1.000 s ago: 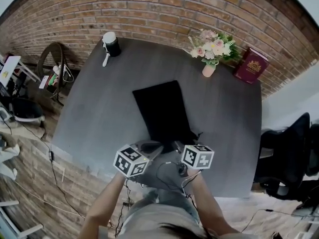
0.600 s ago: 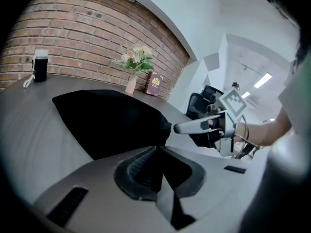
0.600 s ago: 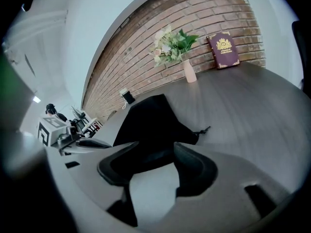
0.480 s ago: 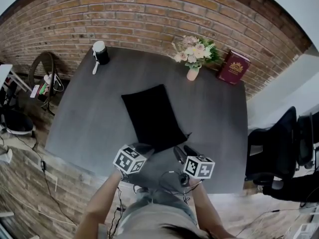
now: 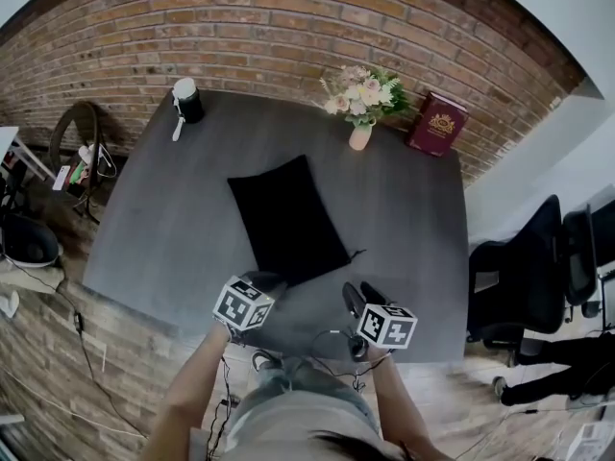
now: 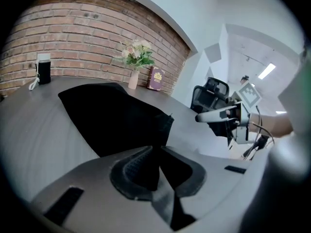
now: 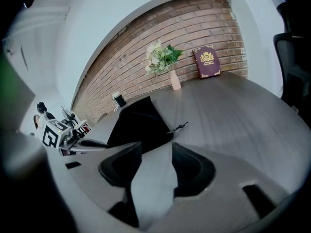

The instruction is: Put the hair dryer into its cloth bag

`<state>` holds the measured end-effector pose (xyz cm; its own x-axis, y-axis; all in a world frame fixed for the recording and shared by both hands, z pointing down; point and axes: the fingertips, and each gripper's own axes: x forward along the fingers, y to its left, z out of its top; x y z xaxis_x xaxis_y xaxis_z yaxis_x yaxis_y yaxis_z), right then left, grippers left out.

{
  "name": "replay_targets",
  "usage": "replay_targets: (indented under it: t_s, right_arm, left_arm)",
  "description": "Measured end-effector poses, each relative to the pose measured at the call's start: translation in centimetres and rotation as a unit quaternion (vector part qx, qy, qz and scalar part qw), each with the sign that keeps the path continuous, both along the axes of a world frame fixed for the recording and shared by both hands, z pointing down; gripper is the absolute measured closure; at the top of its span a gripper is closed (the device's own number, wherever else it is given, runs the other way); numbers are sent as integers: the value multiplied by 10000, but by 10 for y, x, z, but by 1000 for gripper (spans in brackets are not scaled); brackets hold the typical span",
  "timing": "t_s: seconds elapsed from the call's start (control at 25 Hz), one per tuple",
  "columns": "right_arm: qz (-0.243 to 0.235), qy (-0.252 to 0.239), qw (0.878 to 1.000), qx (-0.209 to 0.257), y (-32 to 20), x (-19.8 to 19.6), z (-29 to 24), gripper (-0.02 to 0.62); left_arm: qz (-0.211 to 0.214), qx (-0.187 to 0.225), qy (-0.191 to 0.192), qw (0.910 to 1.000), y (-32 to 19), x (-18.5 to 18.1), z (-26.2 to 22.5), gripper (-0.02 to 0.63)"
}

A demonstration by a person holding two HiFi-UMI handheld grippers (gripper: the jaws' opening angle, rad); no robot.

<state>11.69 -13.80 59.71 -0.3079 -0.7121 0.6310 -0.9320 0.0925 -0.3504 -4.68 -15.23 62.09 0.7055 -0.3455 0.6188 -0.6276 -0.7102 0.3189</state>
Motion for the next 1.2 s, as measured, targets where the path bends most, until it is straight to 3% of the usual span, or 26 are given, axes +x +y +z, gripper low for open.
replay_targets:
  t_s: [0.24, 0.44, 0.52, 0.68, 0.8, 0.92, 1.04, 1.2]
  right_arm:
    - [48, 122, 9992, 365, -5, 2, -25, 397]
    - [218, 284, 9946, 970, -22, 21, -73, 402]
    - [357, 397, 9897, 1326, -32, 33, -100, 413]
    - [721, 593, 9717, 2169, -45, 52, -162, 464]
    - [938, 654, 9545, 2755, -50, 57, -205, 491]
    - [1142, 625, 9372, 3235, -50, 60, -239, 514]
    - [1318, 662, 9249, 3504, -48, 62, -254, 570]
    - [1417, 700, 9247, 3462, -43, 63, -249, 597]
  left_arm:
    - [-731, 486, 429, 9952, -1, -14, -23, 533]
    - [-1639, 1033, 882, 9771, -8, -49, -70, 529]
    - [-2139, 1401, 996, 9616, -18, -71, -100, 529]
    - [-3098, 2238, 1154, 9169, -34, -120, -169, 537]
    - [-3527, 2789, 1247, 8845, -39, -146, -216, 565]
    - [-3796, 3204, 1281, 8584, -42, -160, -253, 586]
    - [-4006, 3417, 1318, 8399, -43, -170, -274, 594]
    - [-4092, 3416, 1363, 8350, -47, -174, -280, 597]
